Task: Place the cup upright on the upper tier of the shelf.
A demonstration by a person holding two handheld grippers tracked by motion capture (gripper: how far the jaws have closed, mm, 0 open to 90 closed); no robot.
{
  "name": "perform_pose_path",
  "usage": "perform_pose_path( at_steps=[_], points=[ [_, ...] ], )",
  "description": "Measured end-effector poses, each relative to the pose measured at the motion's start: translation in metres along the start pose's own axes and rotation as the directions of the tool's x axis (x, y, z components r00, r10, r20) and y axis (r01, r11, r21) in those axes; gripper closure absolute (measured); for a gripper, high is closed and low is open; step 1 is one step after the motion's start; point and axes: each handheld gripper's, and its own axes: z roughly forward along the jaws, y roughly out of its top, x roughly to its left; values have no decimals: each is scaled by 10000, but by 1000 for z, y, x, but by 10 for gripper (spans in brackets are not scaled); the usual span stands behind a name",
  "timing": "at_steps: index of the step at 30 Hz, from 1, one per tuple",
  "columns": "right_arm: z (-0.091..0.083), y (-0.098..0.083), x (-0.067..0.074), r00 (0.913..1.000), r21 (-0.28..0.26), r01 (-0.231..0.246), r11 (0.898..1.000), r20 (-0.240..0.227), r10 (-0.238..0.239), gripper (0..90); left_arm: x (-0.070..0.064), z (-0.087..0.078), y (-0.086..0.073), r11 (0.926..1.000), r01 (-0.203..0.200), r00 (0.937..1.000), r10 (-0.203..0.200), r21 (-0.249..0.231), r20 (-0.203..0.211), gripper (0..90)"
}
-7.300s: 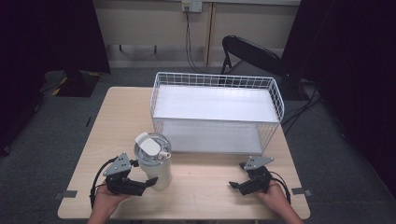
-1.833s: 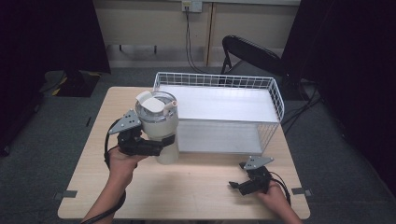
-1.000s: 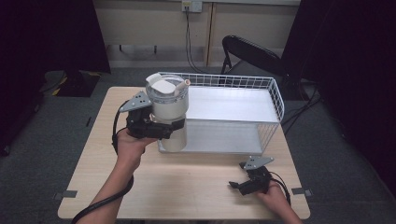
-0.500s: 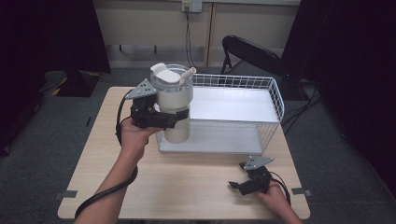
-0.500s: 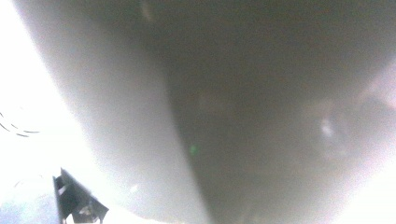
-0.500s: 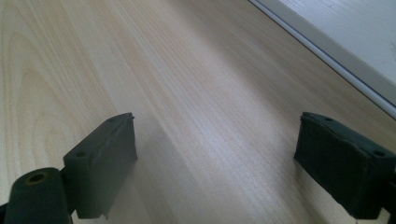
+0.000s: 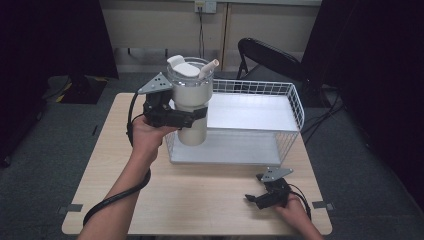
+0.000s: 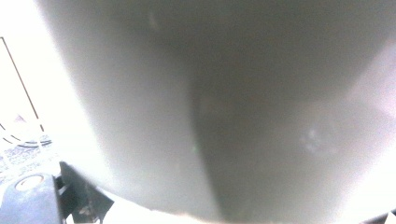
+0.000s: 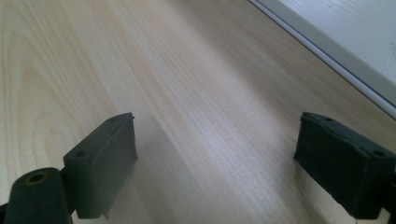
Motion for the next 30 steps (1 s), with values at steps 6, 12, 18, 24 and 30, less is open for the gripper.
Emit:
perform_pose_path(
  at_steps=[6,12,18,24,30],
  points=[
    [0,0,0,10000,0,-1,10000,0,1,119,2,4,9,9998,86,10000,-86,-153,30,100],
    [0,0,0,10000,0,0,10000,1,0,119,5,9,14,9999,137,9999,-138,-60,-26,100],
    [0,0,0,10000,-1,0,10000,4,0,119,10,18,18,9998,192,9996,-193,-29,-201,101],
    [0,0,0,10000,-1,-1,10000,3,1,119,15,27,21,9996,278,9989,-280,-46,-383,101],
    [0,0,0,10000,-5,-12,10000,10,12,119,22,38,26,9994,326,9983,-329,-67,-484,100]
  ],
)
